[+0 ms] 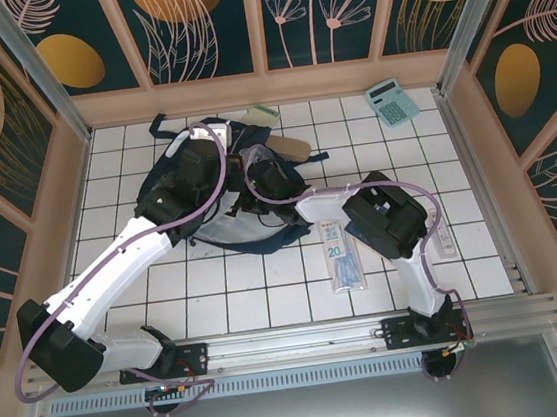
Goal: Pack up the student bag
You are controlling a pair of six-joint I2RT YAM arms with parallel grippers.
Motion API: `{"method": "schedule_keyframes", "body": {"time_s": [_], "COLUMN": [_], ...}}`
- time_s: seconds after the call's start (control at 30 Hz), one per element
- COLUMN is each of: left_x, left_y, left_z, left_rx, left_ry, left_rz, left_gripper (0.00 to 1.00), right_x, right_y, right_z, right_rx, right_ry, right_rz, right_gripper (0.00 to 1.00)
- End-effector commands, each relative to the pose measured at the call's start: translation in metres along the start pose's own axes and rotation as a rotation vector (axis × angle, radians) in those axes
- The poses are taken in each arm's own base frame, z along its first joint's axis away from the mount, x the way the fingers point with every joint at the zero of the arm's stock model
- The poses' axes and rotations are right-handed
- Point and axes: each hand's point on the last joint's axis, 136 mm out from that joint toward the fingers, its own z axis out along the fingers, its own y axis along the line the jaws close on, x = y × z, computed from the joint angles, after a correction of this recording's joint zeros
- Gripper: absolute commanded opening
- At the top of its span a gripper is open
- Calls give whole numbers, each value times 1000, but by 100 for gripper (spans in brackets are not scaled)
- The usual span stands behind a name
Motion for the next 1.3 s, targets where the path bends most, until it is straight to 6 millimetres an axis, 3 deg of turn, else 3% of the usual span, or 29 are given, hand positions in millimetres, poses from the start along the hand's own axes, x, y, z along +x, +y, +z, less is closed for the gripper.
{"method": "schedule_keyframes", "body": {"time_s": [0.0,0.1,0.27,0.47,0.67,0.8,0.9,1.0,1.1,1.27], "left_x": [-21,-21,-15,0,25,43,46,43,39,44], "left_y": [-12,-9,4,26,39,29,18,6,-12,-58], "left_z": [-3,-4,-5,-10,-10,-3,0,2,4,15], "left_rx": [57,39,-23,-111,-145,-71,-9,52,132,273], "left_ry": [-78,-82,-81,-68,-27,18,28,32,37,47], "left_rz": [-31,-24,-12,2,-11,-40,-56,-76,-104,-135], "left_gripper": [0,0,0,0,0,0,23,29,38,42], "right_x": [-3,-7,-7,1,-1,-6,-11,-11,-9,10], "right_y": [34,46,46,28,0,-27,-49,-79,-114,-162], "right_z": [7,-4,-31,-72,-132,-181,-220,-257,-294,-342], "right_rx": [-123,-177,-179,-81,79,218,317,398,473,567], "right_ry": [1,-26,-61,-88,-179,-267,-339,-396,-449,-520], "right_rz": [-36,-60,-85,-129,-155,-152,-132,-80,11,145], "right_gripper": [57,58,58,61,66,71,77,80,84,93]}}
